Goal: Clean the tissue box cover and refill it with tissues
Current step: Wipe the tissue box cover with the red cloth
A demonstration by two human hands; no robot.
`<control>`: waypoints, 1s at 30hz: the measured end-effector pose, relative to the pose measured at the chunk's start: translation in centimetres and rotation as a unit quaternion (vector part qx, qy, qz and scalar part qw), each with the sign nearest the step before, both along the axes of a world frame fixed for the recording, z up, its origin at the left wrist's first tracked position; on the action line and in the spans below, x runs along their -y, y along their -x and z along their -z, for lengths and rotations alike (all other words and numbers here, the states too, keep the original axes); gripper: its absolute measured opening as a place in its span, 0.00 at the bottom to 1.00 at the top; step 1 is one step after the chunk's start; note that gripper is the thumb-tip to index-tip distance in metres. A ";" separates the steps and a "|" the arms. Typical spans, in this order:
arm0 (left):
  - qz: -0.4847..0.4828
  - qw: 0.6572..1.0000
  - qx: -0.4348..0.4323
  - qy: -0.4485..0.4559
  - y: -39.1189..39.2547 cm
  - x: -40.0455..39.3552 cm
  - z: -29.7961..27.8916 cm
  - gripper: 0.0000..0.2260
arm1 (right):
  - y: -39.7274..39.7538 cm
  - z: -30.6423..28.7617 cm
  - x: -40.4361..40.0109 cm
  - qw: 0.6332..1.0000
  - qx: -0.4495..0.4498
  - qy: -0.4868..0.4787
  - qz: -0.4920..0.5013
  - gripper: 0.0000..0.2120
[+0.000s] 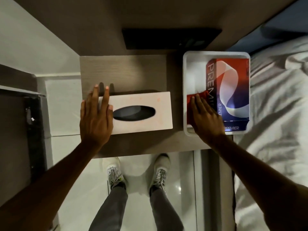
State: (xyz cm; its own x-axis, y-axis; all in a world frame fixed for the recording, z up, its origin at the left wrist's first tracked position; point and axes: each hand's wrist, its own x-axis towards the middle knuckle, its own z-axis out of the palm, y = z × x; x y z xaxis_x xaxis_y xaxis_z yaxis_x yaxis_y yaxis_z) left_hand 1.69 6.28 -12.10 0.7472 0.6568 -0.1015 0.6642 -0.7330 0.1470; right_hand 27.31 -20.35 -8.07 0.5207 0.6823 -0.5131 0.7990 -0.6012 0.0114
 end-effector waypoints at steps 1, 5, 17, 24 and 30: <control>-0.002 1.000 -0.002 0.006 0.0 -0.1 0.1 0.25 | 0.1 -0.1 0.1 1.000 -0.007 0.003 -0.001 0.40; -0.004 1.000 -0.018 0.021 -0.3 -0.2 -0.3 0.25 | -0.7 -1.5 0.2 0.997 -0.055 -0.011 0.048 0.35; 0.019 0.997 -0.039 0.059 -0.6 -0.9 -1.8 0.27 | 8.2 -6.7 -6.7 0.974 -0.119 -0.151 0.121 0.37; 0.023 0.997 0.002 0.070 -0.4 -1.0 -0.7 0.27 | 11.8 -4.1 -7.0 0.957 -0.083 -0.228 0.159 0.41; 0.022 0.993 0.061 0.097 -0.1 -1.2 0.5 0.25 | 11.1 -0.1 -9.7 0.962 0.001 -0.203 0.185 0.33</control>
State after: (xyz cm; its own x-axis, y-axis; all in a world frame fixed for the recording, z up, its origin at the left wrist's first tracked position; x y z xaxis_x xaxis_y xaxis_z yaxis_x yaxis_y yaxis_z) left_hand 1.79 7.44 -12.55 0.7893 0.6001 -0.1299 0.6007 -0.7108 0.3660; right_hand 16.20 -10.62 -7.93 0.7666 0.5947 -0.2423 0.5306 -0.7991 -0.2825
